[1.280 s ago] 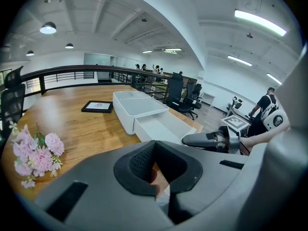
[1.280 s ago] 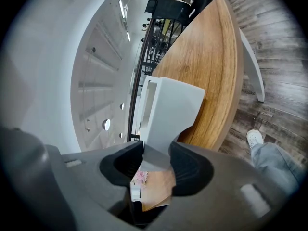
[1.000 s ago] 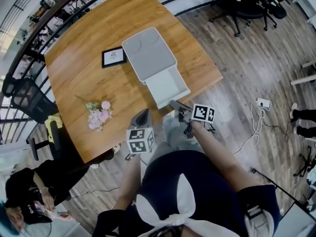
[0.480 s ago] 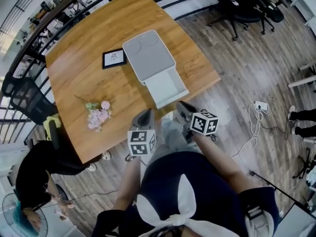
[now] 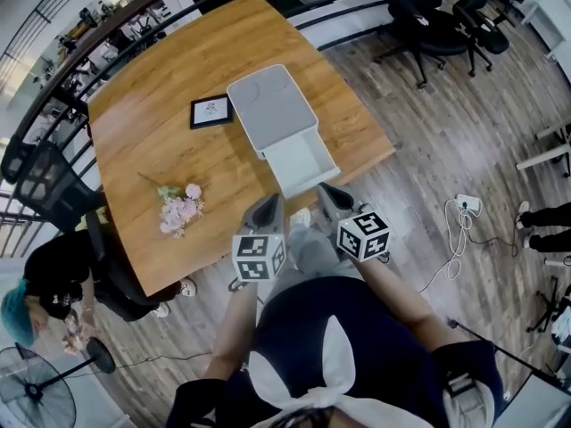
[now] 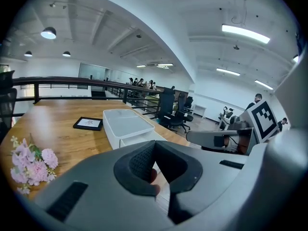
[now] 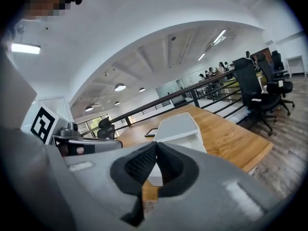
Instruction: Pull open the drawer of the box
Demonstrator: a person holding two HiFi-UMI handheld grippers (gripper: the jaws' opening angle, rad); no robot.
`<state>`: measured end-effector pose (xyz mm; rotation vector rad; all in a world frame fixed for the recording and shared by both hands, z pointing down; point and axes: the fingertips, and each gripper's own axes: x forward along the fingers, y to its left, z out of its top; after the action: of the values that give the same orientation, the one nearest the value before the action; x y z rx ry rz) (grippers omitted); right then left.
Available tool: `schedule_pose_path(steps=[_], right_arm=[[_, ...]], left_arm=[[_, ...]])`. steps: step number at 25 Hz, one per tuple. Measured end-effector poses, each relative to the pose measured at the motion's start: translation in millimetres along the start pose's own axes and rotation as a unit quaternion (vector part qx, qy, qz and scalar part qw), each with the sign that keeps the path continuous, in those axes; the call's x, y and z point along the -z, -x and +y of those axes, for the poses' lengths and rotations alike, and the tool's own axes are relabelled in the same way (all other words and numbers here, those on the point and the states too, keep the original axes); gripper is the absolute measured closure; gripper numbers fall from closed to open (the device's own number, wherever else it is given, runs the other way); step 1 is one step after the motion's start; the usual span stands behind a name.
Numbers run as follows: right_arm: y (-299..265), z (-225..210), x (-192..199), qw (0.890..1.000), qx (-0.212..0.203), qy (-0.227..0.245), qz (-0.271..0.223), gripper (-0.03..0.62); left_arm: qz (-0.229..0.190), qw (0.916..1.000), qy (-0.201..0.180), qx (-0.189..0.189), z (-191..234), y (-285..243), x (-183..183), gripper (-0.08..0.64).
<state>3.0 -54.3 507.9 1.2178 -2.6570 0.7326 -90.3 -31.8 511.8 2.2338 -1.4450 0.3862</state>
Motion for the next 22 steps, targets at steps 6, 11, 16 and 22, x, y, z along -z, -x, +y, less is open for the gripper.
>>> schedule_pose_path(steps=[6, 11, 16, 22], right_arm=[[13, 26, -17, 0.999, -0.013, 0.037, -0.015, 0.595], [22, 41, -24, 0.998, -0.021, 0.054, -0.021, 0.595], [26, 55, -26, 0.998, -0.030, 0.058, -0.021, 0.595], [34, 72, -19, 0.998, -0.029, 0.055, -0.020, 0.595]], left_arm=[[-0.015, 0.9999, -0.001, 0.003, -10, 14, -9, 0.549], [-0.029, 0.9996, 0.001, 0.005, -19, 27, -15, 0.549], [-0.033, 0.9994, 0.000, 0.003, -22, 37, -17, 0.549], [-0.033, 0.9994, 0.004, 0.005, -25, 51, -8, 0.549]])
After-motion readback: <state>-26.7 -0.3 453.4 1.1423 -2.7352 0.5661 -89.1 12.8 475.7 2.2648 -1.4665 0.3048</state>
